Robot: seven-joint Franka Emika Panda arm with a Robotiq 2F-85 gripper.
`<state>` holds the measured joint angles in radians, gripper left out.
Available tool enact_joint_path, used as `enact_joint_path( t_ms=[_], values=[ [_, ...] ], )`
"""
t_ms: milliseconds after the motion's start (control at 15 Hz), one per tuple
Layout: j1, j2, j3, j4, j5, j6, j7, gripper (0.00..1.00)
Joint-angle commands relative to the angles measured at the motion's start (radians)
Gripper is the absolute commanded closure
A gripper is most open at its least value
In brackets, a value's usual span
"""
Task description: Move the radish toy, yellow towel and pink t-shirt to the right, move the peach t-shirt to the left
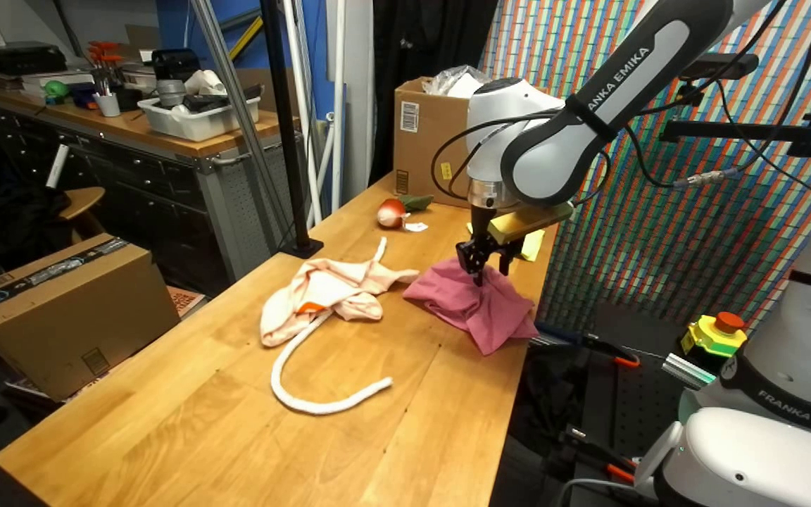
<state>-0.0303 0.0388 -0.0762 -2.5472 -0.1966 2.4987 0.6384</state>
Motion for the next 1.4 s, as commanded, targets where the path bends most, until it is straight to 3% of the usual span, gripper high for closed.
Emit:
enact_joint_path(
  t_ms=[0, 133, 867, 1333],
  values=[
    [0.012, -0.026, 0.014, -0.003, -0.049, 0.015, 0.023, 0.06],
    [0.030, -0.027, 0.032, -0.001, -0.096, 0.022, 0.033, 0.00],
    [0.134, 0.056, 0.129, 0.121, -0.338, 0.055, 0.035, 0.00],
    [0.179, 0.146, 0.122, 0.197, -0.346, 0.128, -0.036, 0.00]
  ],
)
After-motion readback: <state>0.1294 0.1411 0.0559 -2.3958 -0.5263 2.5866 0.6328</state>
